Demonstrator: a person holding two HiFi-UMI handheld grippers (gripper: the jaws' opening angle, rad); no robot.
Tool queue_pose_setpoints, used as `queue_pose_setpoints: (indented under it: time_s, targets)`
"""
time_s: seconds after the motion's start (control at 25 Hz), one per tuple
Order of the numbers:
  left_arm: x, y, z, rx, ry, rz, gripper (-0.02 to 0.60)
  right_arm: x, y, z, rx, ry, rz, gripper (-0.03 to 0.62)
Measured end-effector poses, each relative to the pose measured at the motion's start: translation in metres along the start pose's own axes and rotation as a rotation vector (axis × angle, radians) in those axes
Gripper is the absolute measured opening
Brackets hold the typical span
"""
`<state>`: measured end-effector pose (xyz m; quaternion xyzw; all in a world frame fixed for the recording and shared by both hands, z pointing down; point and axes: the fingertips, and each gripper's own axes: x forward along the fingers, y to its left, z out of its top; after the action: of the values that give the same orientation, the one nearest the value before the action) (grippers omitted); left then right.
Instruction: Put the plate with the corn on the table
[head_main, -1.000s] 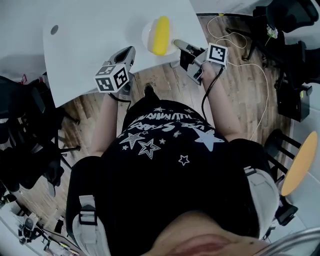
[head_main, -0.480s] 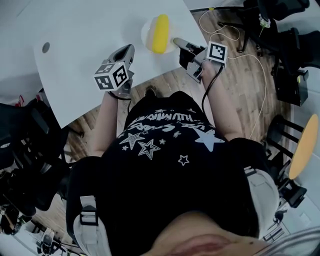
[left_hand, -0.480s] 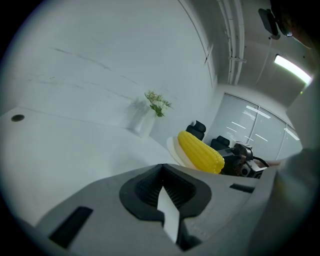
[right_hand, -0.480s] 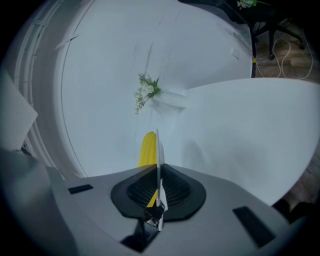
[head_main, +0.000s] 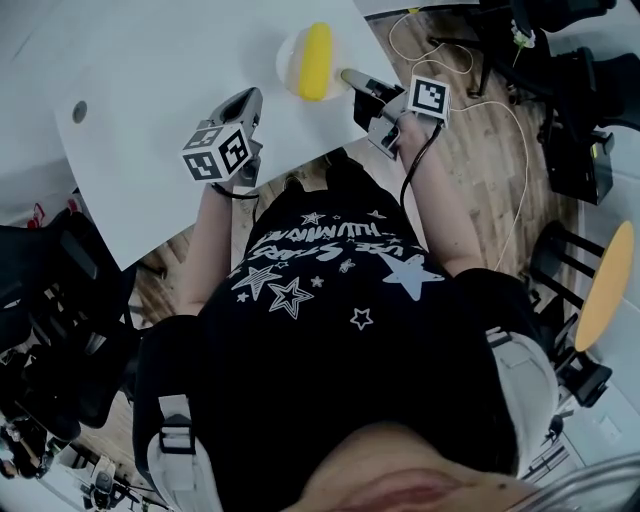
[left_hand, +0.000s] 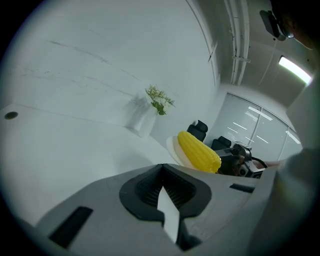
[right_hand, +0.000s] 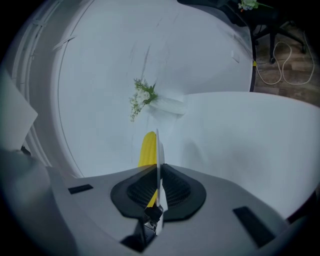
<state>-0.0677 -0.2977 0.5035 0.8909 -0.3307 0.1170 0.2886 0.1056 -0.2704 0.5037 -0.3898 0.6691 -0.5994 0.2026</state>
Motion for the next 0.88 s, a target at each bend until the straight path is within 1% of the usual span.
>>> queue_pose_setpoints:
  time_s: [0.16,0.52,0.88]
  targets:
    - [0.016,-0.003,0.007,-0.018,-0.007,0.035,0.006,0.003,-0.006,0.021,0.004,0.034,0.02,0.021]
    - [0.059,-0.012,0.013,-0.027,0.001,0.099,0.006,0.0,-0.029,0.066,-0.008,0.12,0.021,0.021]
    - [0.093,-0.013,0.009,-0.084,-0.003,0.211,0.006,0.003,-0.064,0.098,-0.035,0.257,0.009,0.021]
